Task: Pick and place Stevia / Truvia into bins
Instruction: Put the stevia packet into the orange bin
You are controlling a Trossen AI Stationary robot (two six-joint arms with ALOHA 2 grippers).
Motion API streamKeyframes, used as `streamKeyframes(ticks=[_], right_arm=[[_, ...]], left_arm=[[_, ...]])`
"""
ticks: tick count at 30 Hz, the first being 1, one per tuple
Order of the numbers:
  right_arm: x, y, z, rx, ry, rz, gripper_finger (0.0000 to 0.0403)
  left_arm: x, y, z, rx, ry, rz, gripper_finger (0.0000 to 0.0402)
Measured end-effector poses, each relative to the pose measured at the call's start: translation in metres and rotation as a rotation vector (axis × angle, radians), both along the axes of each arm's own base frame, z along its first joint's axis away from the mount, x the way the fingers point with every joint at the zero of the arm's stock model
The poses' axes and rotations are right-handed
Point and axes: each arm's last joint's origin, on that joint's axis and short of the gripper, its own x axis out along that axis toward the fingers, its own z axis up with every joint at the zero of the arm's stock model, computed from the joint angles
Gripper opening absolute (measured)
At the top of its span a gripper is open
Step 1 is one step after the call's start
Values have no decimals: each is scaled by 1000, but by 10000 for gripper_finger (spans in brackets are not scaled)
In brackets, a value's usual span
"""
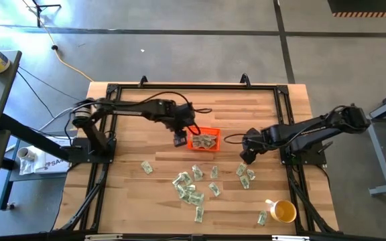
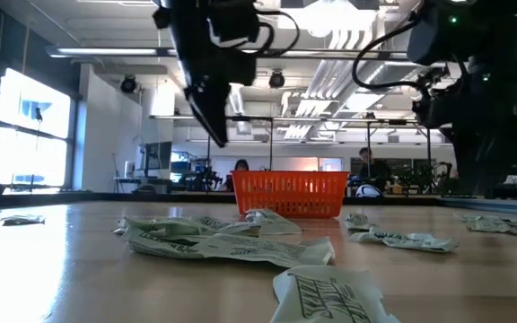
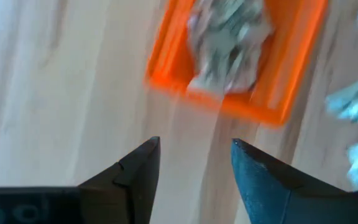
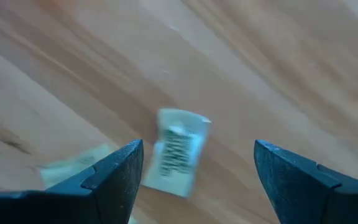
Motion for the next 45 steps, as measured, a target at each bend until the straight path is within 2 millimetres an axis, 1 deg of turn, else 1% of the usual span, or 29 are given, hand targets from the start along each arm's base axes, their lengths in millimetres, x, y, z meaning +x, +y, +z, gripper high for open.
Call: streamKeyframes(ticks=[3,10,13,16,18,21,24,28,29,30,33,35,38,42,43,45], right_arm=[[4,4,-4,5,-19,-38,295],[9,18,-30,-59,107,-44,295],[13,23,-37,-63,123,-49,295],[15,25,-43,-49,134,-58,285],[16,25,-44,-41,135,-78,264],[16,25,-44,-32,134,-106,210],[17,25,-44,-29,129,-119,139],[20,26,-42,-19,113,-123,41],[22,26,-40,-14,109,-125,22],[24,26,-36,-9,101,-124,13],[33,23,-23,-26,68,-127,18],[45,20,-4,-54,0,-132,13],[64,14,25,-127,-82,-96,6],[89,-3,64,-185,-234,-85,9],[92,-9,68,-195,-255,-85,6],[98,-23,70,-194,-278,-88,4]], left_arm=[[-19,-3,2,25,22,12,216],[-62,-9,4,28,20,139,207],[-78,-12,7,16,-2,195,207],[-97,-15,5,-3,19,240,204],[-110,-18,1,-24,29,270,204],[-129,-22,-8,-78,33,325,204],[-145,-26,-15,-134,29,380,204],[-162,-30,-25,-189,35,421,204],[-166,-31,-27,-192,34,426,204],[-168,-31,-30,-201,34,430,204],[-178,-34,-38,-214,50,430,204],[-184,-35,-42,-221,49,428,204],[-190,-39,-48,-258,39,426,204],[-189,-45,-50,-301,-41,423,204],[-188,-47,-51,-313,-62,434,204],[-184,-50,-51,-343,-110,459,204]])
